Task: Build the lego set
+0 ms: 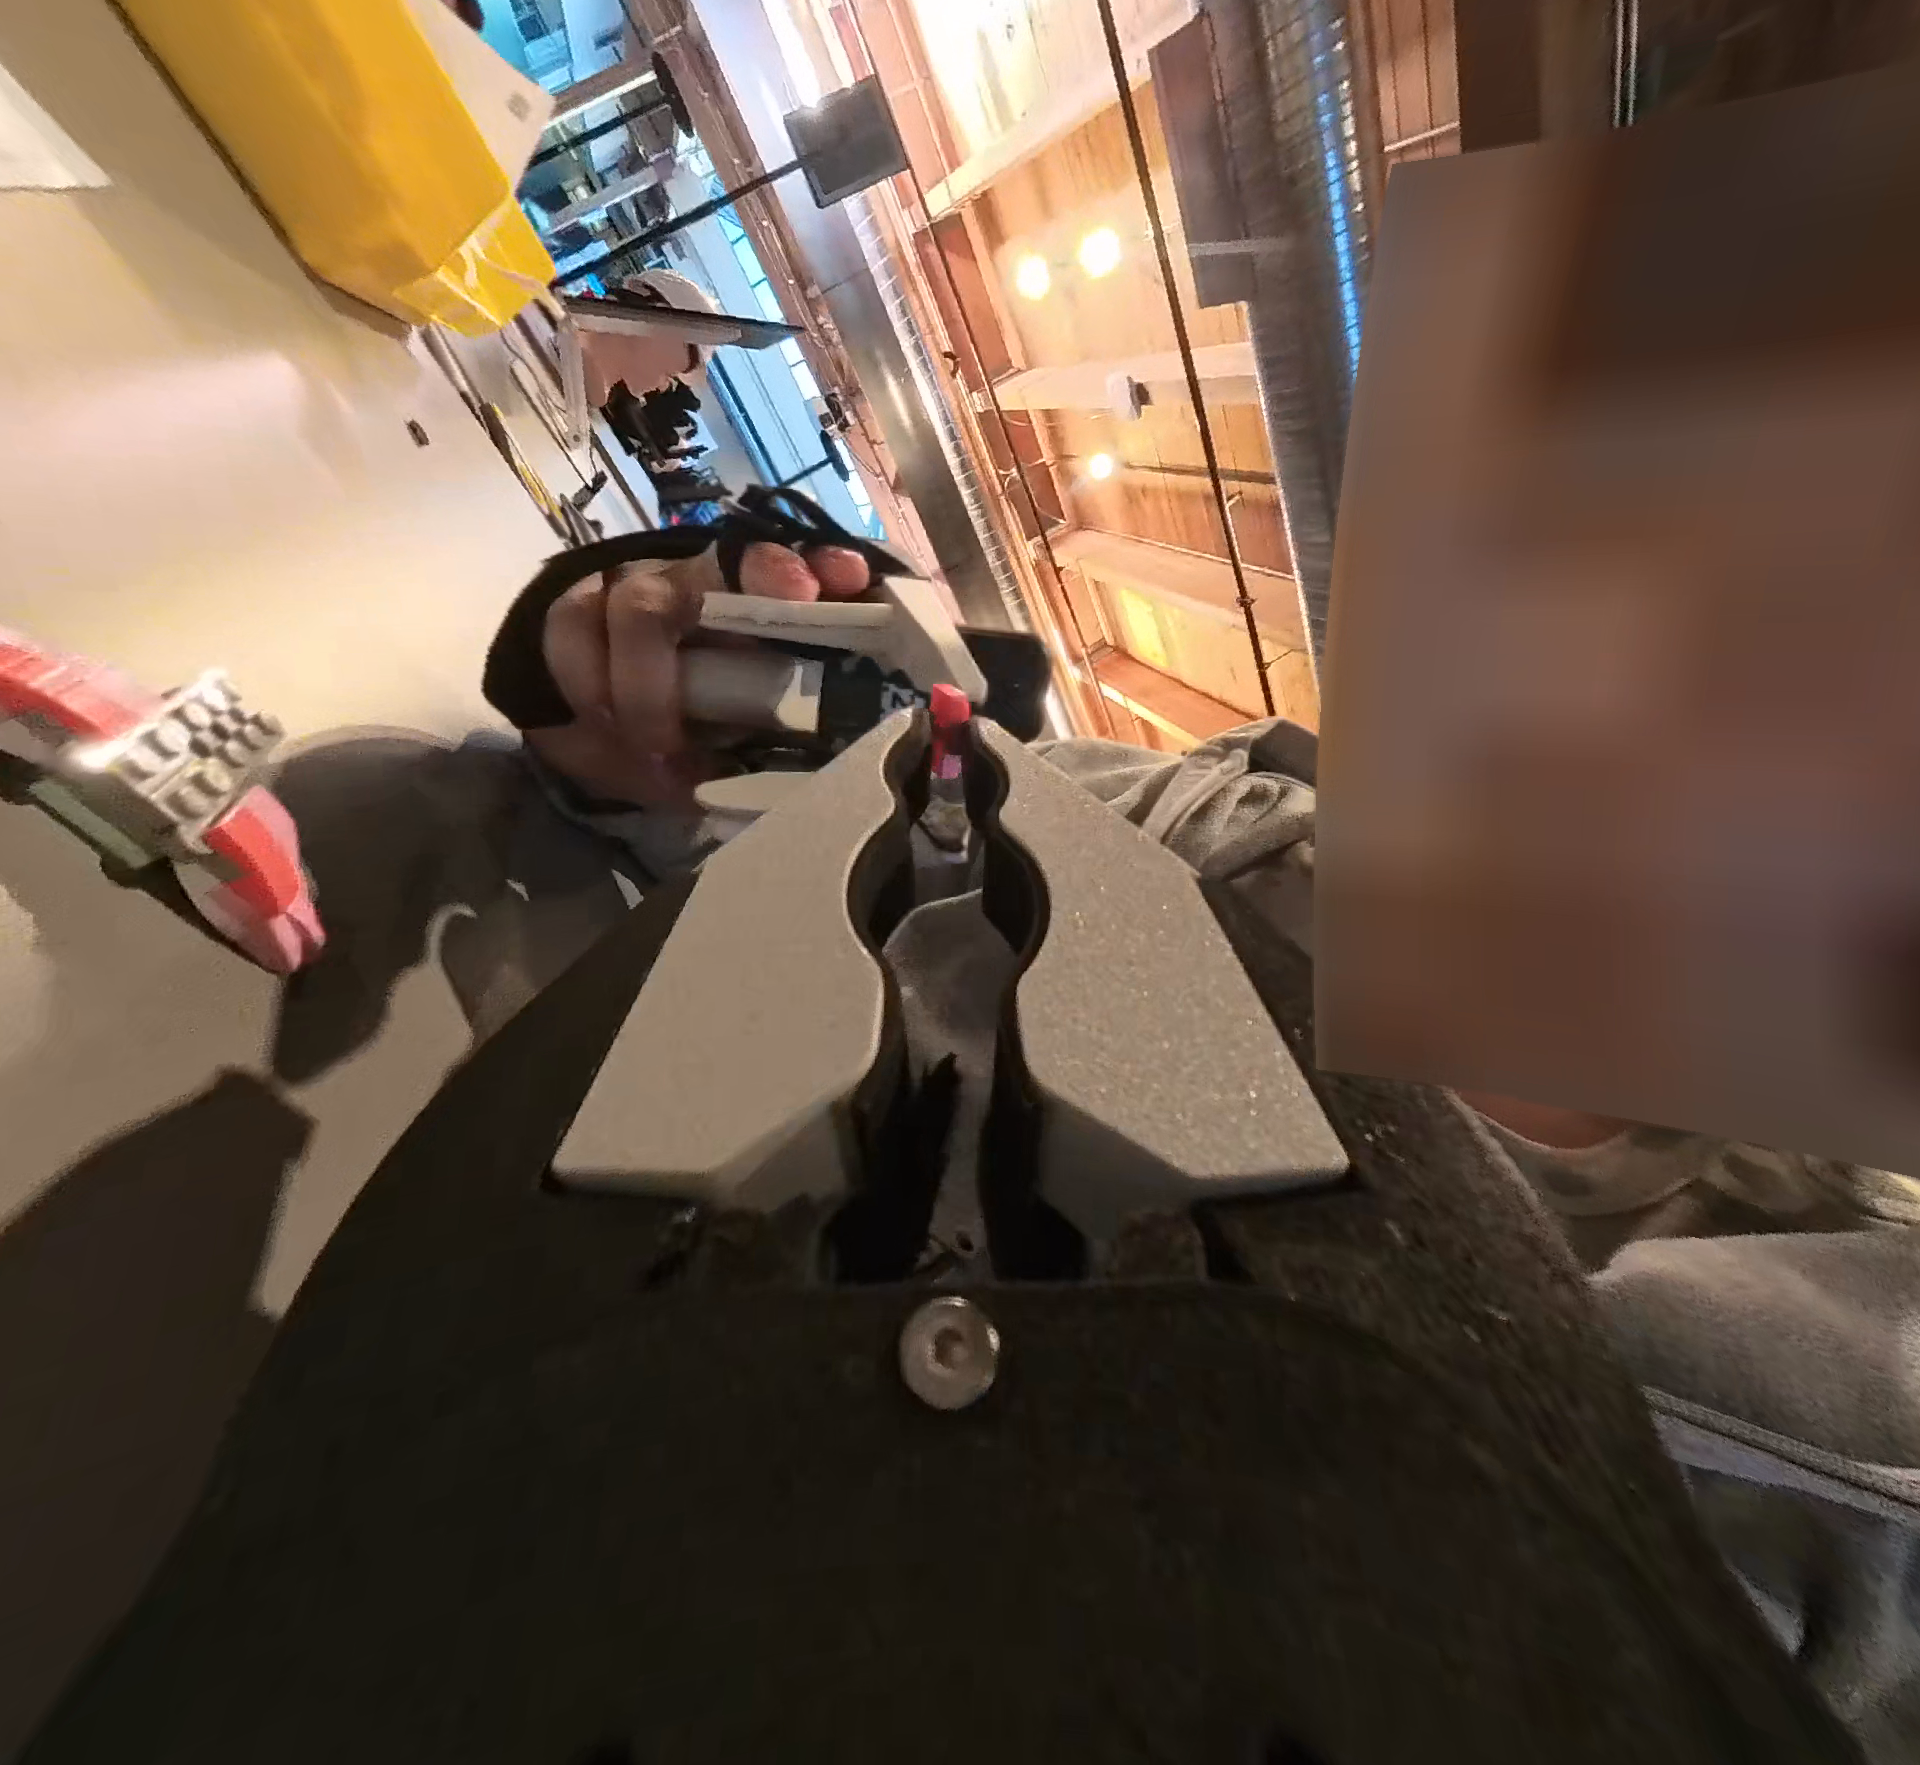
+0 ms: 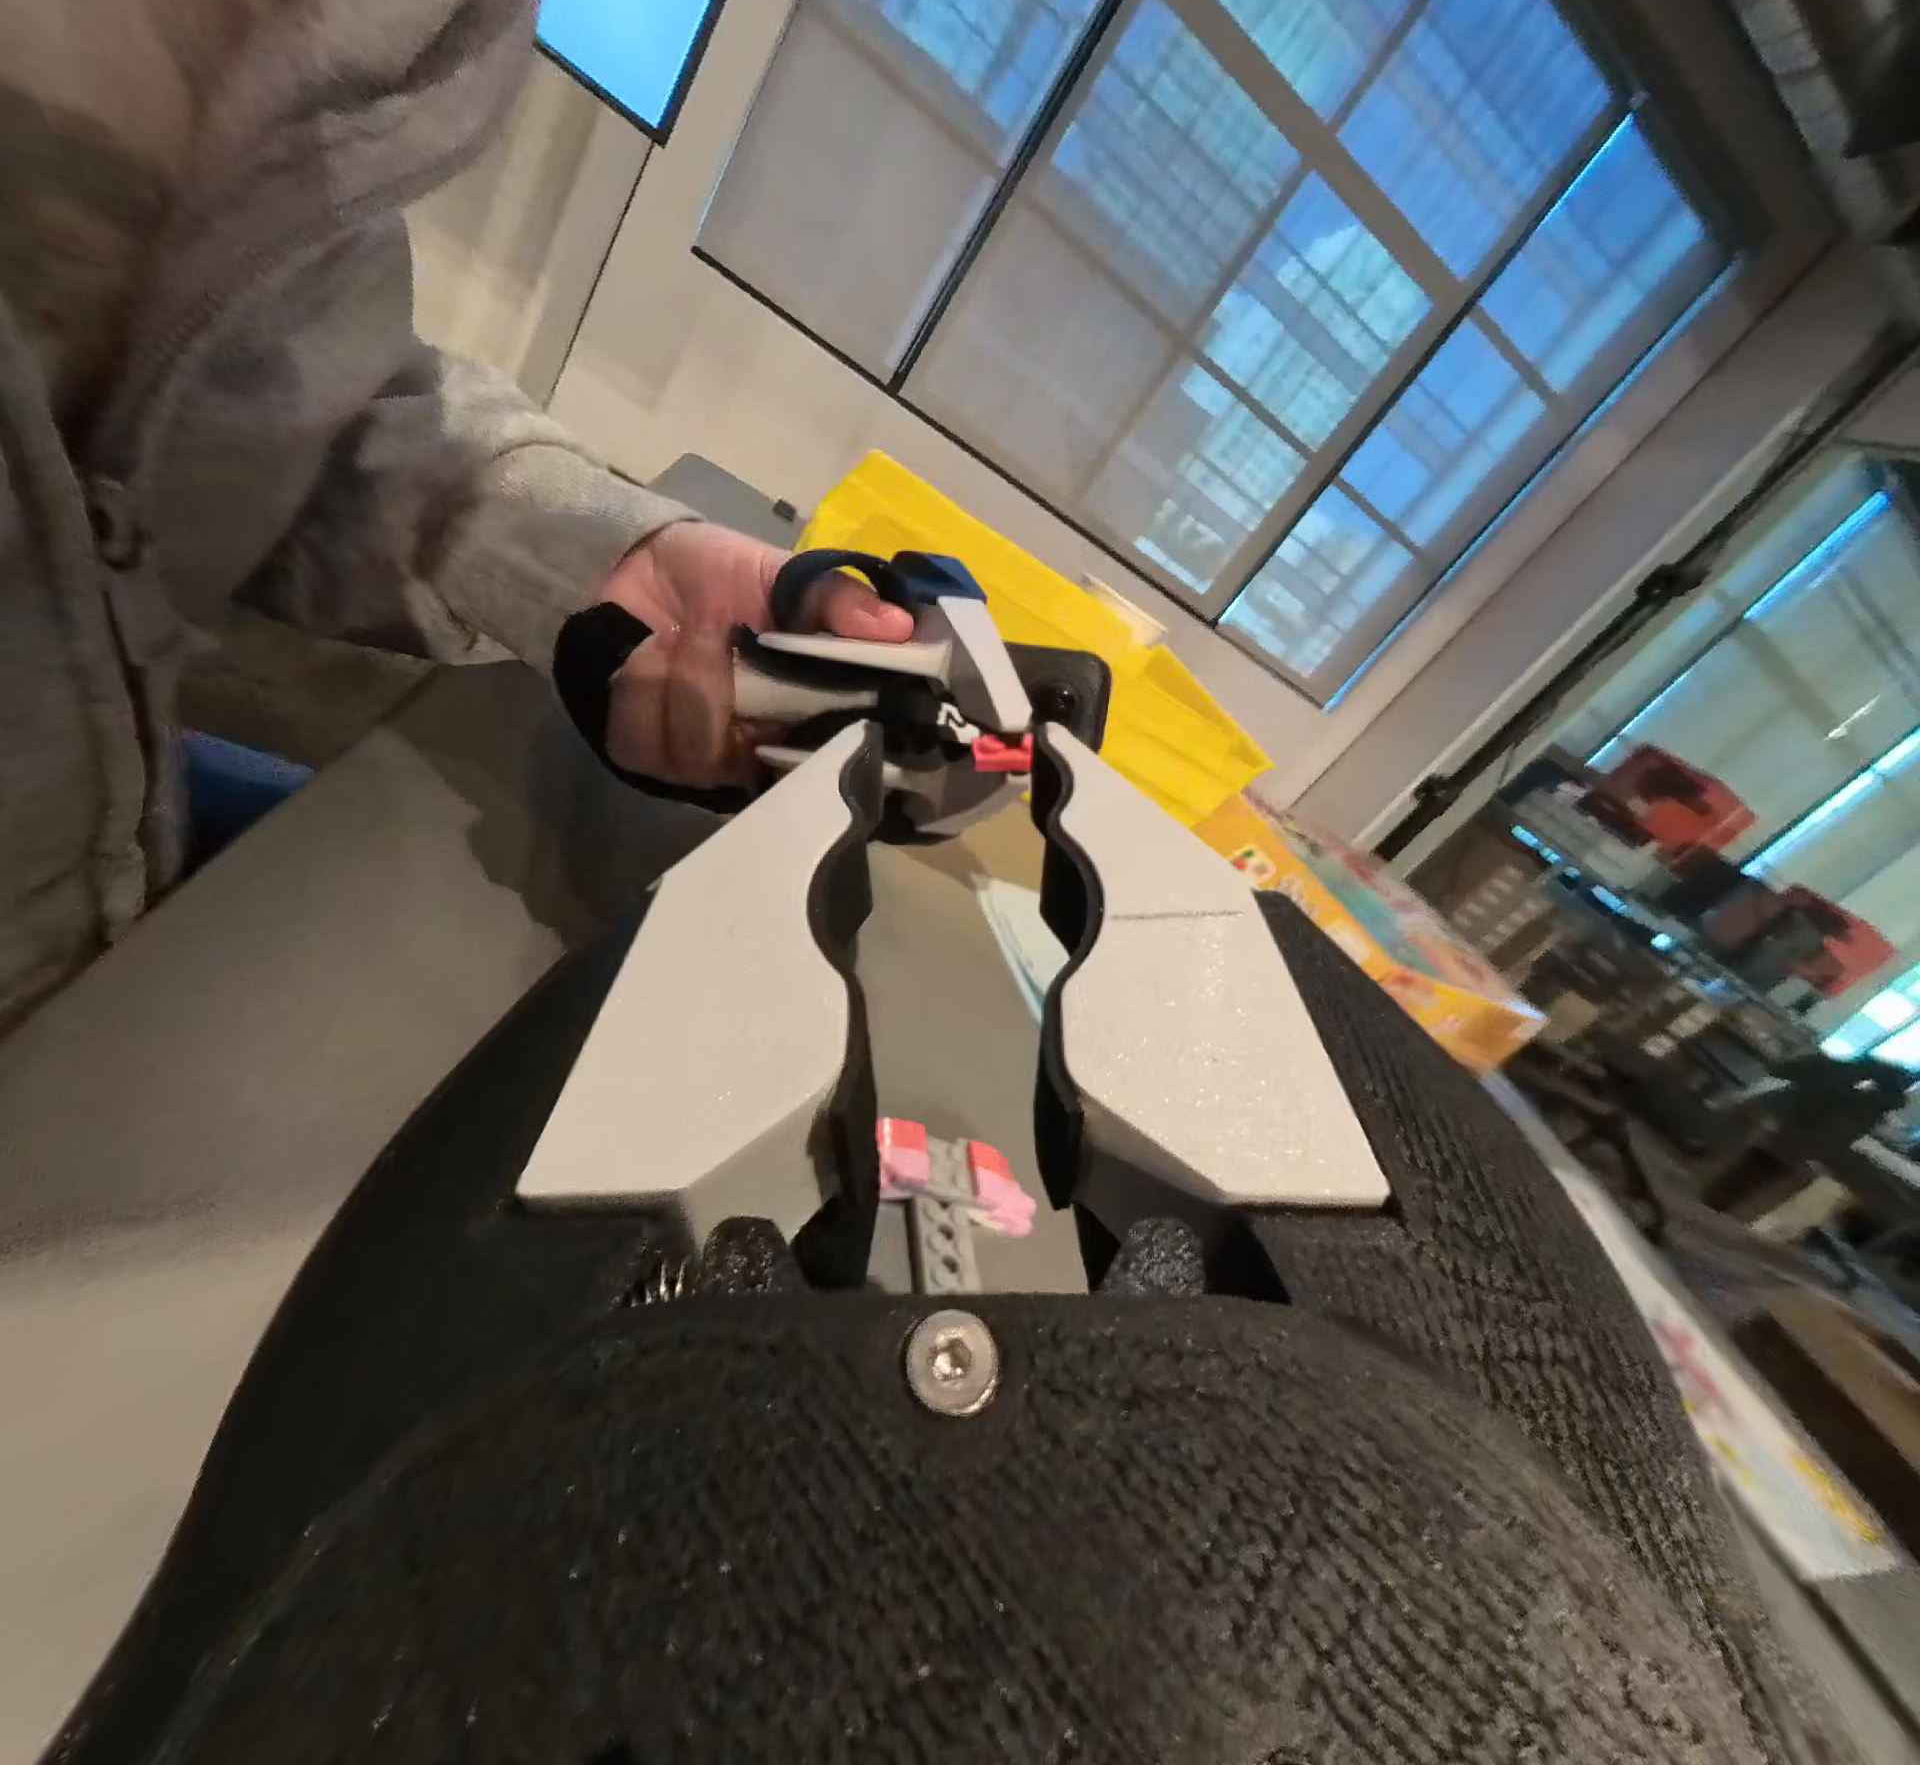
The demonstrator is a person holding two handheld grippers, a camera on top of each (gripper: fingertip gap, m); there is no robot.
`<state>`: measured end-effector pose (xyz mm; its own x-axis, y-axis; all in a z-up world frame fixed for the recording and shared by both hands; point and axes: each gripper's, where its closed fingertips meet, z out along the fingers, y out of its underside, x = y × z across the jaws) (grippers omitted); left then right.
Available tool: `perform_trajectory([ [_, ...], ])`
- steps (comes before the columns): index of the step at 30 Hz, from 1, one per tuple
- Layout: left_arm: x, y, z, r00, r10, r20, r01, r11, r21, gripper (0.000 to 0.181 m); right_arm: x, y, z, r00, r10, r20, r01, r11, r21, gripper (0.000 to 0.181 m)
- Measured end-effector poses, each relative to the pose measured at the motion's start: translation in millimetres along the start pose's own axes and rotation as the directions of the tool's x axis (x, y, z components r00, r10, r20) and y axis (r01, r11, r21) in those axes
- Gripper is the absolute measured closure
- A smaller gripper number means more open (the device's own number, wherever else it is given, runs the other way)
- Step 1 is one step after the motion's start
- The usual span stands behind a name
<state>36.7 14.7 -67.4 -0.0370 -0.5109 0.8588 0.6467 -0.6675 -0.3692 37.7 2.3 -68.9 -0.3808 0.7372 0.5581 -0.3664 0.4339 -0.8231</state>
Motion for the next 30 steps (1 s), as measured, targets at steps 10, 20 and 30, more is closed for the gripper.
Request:
perform_trajectory([
  [10,-16.1,7.8,3.0,0.999,-0.044,0.024,0.045,0.998,-0.036,0.177,2.5,16.9,1.4,0.999,0.037,-0.006,-0.037,0.996,-0.081,0.165],
  [20,-20.7,7.8,1.5,0.998,-0.041,0.049,0.043,0.998,-0.041,0.177,1.3,23.8,1.0,0.996,0.082,0.022,-0.079,0.991,-0.112,0.167],
  [30,-22.3,7.7,1.3,0.998,-0.036,0.058,0.039,0.998,-0.044,0.177,0.2,28.1,-0.2,0.995,0.095,0.036,-0.09,0.988,-0.128,0.167],
])
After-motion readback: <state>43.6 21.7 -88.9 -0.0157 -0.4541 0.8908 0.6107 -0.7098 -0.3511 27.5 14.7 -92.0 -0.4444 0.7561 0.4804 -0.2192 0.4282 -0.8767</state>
